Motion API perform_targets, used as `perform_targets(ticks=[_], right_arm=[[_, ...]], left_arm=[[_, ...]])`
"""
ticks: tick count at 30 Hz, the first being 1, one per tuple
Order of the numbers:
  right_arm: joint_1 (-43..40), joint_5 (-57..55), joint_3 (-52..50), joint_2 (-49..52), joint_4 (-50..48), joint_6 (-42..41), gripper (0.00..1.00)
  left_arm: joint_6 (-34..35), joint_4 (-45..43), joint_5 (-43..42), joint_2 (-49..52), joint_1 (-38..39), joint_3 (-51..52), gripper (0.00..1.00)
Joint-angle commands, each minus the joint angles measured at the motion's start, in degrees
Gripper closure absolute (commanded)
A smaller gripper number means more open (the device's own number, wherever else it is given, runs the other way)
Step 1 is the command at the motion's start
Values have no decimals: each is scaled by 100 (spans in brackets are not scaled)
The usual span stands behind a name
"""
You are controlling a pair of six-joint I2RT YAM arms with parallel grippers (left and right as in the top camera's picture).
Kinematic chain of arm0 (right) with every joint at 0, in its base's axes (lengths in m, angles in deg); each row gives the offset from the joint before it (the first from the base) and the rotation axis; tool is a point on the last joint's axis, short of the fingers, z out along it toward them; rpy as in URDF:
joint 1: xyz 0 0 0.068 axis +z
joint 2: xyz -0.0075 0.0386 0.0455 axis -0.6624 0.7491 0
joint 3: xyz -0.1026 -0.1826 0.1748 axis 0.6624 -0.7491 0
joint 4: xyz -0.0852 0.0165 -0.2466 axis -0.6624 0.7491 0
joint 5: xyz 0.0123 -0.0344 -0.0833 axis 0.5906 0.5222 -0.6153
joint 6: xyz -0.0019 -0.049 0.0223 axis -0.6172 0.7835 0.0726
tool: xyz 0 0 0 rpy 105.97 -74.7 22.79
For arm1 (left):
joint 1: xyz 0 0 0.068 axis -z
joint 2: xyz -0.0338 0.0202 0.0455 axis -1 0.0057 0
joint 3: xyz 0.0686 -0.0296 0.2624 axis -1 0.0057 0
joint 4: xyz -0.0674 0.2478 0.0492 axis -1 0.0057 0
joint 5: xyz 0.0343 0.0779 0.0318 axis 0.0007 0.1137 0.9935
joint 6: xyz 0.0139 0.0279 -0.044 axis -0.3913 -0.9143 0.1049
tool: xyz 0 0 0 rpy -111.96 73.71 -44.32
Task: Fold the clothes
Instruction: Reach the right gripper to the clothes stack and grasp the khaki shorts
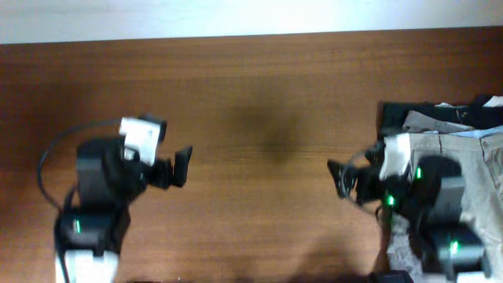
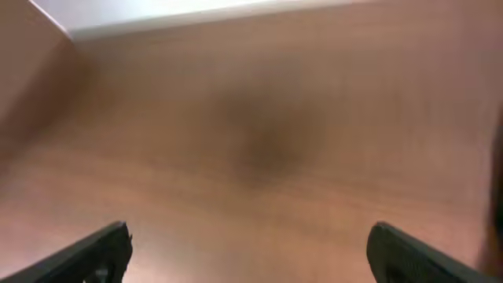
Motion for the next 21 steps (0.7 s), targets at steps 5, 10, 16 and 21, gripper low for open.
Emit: perform_targets(ticks=[5, 10, 16, 21], right_arm=[[-275, -1449, 2616, 3355, 1014, -247, 1], [-1919, -2055, 2693, 4760, 857, -1134, 1], [-2894, -2155, 2702, 5877, 157, -1305, 0], [-2472, -2365, 2573, 5934, 334, -1305, 4]], left_arm=[[83, 1191, -247, 2103, -20, -2061, 1], [85, 1252, -249, 2103, -20, -2061, 1], [85, 1222, -247, 2103, -20, -2061, 1], [85, 1169, -247, 2103, -20, -2061, 1]])
